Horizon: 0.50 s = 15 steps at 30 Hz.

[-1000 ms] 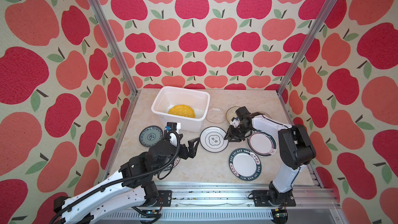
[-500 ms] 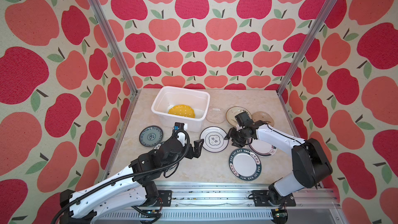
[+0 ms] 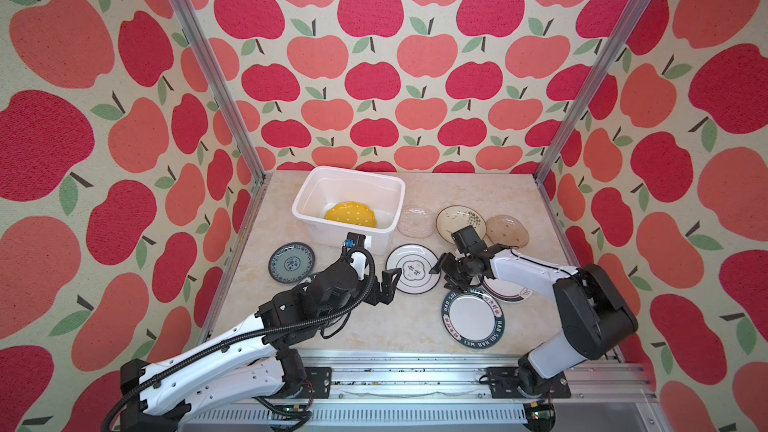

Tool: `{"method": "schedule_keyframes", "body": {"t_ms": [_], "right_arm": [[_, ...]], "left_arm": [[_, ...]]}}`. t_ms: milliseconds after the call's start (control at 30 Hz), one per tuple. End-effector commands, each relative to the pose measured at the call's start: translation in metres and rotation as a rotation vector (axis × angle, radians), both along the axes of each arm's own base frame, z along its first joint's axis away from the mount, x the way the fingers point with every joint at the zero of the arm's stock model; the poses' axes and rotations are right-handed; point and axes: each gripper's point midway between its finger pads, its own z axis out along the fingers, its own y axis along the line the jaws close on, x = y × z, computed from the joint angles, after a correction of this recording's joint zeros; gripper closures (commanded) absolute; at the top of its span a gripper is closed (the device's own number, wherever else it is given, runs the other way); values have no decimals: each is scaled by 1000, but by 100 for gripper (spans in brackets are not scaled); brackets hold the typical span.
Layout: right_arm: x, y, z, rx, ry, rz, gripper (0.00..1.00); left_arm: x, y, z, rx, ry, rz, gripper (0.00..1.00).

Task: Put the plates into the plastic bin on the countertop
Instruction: 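Lift the cloud-centre plate upright with the right gripper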

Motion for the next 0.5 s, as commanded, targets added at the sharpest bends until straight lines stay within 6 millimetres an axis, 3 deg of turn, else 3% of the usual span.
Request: {"method": "schedule_keyframes", "body": {"t_ms": [0,467], "right_arm": [[3,9,-4,45,-10,-5,31],[16,35,-5,170,-77,19,33]], "left_arm": [[-1,-5,16,-21,-26,-28,1],[-1,-10,17,-10,-23,-41,1]]}}
